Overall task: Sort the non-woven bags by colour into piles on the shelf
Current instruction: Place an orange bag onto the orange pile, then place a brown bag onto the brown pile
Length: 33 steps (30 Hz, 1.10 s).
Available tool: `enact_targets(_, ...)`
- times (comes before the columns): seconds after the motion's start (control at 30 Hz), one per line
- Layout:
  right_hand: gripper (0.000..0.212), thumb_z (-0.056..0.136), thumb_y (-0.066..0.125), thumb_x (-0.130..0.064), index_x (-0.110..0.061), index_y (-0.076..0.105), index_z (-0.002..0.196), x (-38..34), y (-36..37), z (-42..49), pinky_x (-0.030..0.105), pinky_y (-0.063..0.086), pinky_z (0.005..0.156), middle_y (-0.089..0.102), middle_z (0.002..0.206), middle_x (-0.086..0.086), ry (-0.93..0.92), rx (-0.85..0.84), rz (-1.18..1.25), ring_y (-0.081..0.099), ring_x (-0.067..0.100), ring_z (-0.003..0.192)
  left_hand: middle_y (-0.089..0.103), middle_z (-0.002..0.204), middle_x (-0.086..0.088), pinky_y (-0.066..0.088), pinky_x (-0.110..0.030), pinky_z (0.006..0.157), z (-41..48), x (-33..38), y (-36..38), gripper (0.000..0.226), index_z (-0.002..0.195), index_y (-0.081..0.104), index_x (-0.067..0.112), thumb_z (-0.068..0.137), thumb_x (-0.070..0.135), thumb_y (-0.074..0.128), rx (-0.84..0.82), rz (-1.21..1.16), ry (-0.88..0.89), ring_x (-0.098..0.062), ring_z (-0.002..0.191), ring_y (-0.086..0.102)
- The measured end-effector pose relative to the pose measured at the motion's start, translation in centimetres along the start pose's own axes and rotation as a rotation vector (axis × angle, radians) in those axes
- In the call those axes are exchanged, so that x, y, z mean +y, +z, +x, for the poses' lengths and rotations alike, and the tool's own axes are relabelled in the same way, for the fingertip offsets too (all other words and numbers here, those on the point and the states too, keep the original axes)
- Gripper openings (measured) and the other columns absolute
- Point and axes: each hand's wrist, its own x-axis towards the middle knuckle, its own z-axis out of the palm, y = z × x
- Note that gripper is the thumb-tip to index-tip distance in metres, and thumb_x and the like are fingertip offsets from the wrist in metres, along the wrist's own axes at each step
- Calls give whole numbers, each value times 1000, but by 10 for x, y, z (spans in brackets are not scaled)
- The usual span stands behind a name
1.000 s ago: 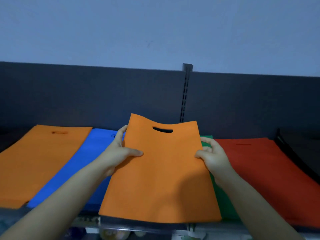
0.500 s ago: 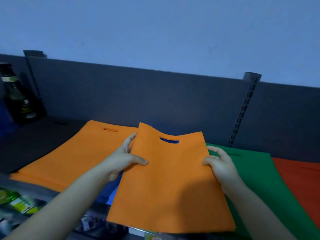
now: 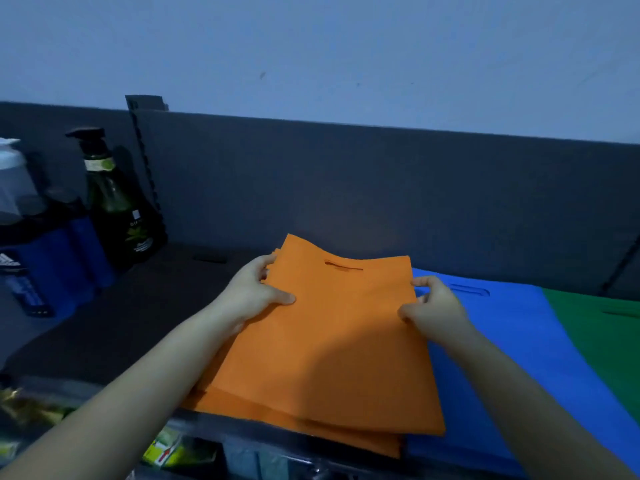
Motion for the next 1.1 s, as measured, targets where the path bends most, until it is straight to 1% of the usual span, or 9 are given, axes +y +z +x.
enact_targets(0.1, 48, 83, 56, -16, -21, 48, 130, -3, 25, 0, 27, 39, 61, 56, 87, -2, -23, 13, -261, 58, 22, 84, 50, 133, 1, 44, -30, 91, 11, -14, -14, 85, 148, 34, 17, 76, 15, 80, 40, 238, 17, -18, 116, 52)
enact_targets(0.17, 42, 86, 55, -25, -18, 51, 127, -2, 35, -5, 28, 41, 71, 56, 105, 2, -46, 51, -455, 55, 25, 101, 40, 144, 0, 43, -36, 99, 16, -22, -20, 88, 149, 31, 19, 76, 28, 80, 44, 483, 44, -21, 126, 45)
enact_targets(0.27, 41, 90, 52, -40, -15, 54, 121, 1, 40, -15, 34, 44, 84, 48, 121, 7, -100, 135, -703, 45, 26, 112, 36, 147, 4, 43, -37, 101, 18, -28, -18, 82, 146, 37, 21, 77, 47, 74, 27, 736, 165, -20, 130, 40)
enact_targets(0.37, 47, 92, 48, -44, -16, 45, 130, -3, 30, -16, 36, 40, 93, 39, 139, 9, -112, 184, -856, 39, 28, 125, 42, 144, 2, 45, -36, 97, 19, -13, -8, 75, 143, 41, 18, 84, 61, 59, 125, 832, 345, -21, 124, 47)
enact_targets(0.47, 57, 93, 46, -49, -16, 37, 139, -7, 14, -15, 40, 37, 99, 33, 147, 10, -75, 218, -881, 31, 31, 135, 42, 145, 0, 40, -37, 101, 18, 14, 14, 76, 145, 37, 19, 86, 68, 46, 153, 957, 497, -23, 126, 45)
enact_targets(0.63, 69, 92, 42, -57, -19, 26, 147, 4, -17, -22, 41, 35, 103, 27, 152, 9, -17, 259, -874, 26, 30, 139, 38, 148, -2, 32, -38, 106, 12, 48, 56, 83, 147, 31, 19, 86, 76, 33, 77, 1095, 571, -25, 132, 38)
enact_targets(0.73, 71, 91, 42, -59, -19, 24, 148, 19, -42, -27, 41, 35, 103, 29, 150, 8, 6, 274, -867, 28, 29, 138, 42, 145, -4, 31, -40, 106, 5, 65, 83, 88, 147, 31, 18, 84, 79, 29, 31, 1128, 562, -27, 131, 40)
enact_targets(0.87, 71, 91, 43, -58, -19, 25, 146, 50, -91, -37, 41, 37, 102, 27, 151, 10, 26, 306, -857, 29, 30, 137, 47, 139, -5, 35, -39, 100, -11, 95, 133, 88, 145, 34, 17, 83, 80, 25, 35, 1151, 599, -28, 125, 45)
enact_targets(1.1, 73, 88, 48, -59, -20, 27, 146, 141, -217, -70, 42, 35, 105, 28, 152, 11, 48, 364, -820, 28, 31, 139, 50, 135, -4, 35, -38, 99, -68, 153, 272, 89, 142, 38, 18, 82, 81, 21, -23, 1160, 641, -26, 121, 45)
